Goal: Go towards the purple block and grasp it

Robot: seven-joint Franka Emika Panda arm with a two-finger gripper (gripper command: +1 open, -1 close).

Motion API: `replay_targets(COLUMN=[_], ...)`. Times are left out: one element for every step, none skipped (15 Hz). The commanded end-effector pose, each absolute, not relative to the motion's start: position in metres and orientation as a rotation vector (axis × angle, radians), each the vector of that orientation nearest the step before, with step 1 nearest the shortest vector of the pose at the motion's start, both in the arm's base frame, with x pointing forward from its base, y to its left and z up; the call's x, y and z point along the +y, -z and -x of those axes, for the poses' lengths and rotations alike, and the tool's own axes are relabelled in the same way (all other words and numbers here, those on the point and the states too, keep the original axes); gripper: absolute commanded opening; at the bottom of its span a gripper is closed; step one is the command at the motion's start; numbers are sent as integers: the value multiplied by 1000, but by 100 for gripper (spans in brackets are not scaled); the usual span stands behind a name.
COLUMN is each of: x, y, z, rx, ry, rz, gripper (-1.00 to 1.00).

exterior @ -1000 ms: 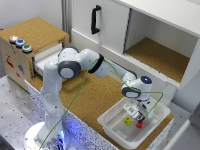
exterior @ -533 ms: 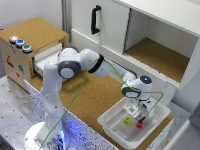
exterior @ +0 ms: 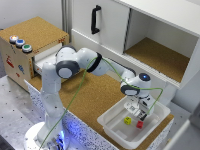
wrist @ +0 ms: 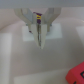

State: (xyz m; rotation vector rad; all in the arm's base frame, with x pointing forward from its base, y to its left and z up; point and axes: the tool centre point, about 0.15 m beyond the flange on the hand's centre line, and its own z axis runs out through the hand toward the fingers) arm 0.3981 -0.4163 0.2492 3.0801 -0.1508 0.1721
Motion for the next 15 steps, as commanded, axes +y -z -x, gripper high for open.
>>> replay_targets(x=[-424, -424, -424, -424, -423, -422, -423, -423, -423, -423, -424, -427, -429, -431, -433], y=[-251, -252, -252, -252, -252, -250, -250, -249, -248, -245, -243, -238, -232, -228, -223], z=[-418, -423, -428, -433, -437, -440, -443, -446, -448, -451, -454, -456, -460, -462, -466], rx=[-119, -124, -129, -143, -154, -181, -207, -247, -276, -306, -339, -374, -401, -418, -460], ry=[-285, -289, -295, -302, -305, -306, -306, -307, -310, -311, -311, -300, -287, -281, -274], rz=[-3095, -3092, -3091, -3093, -3088, -3086, -3086, -3079, -3074, -3057, -3049, -3042, -3053, -3049, -3045], gripper=[100, 100, 100, 100, 100, 100, 100, 100, 100, 100, 100, 100, 100, 100, 100])
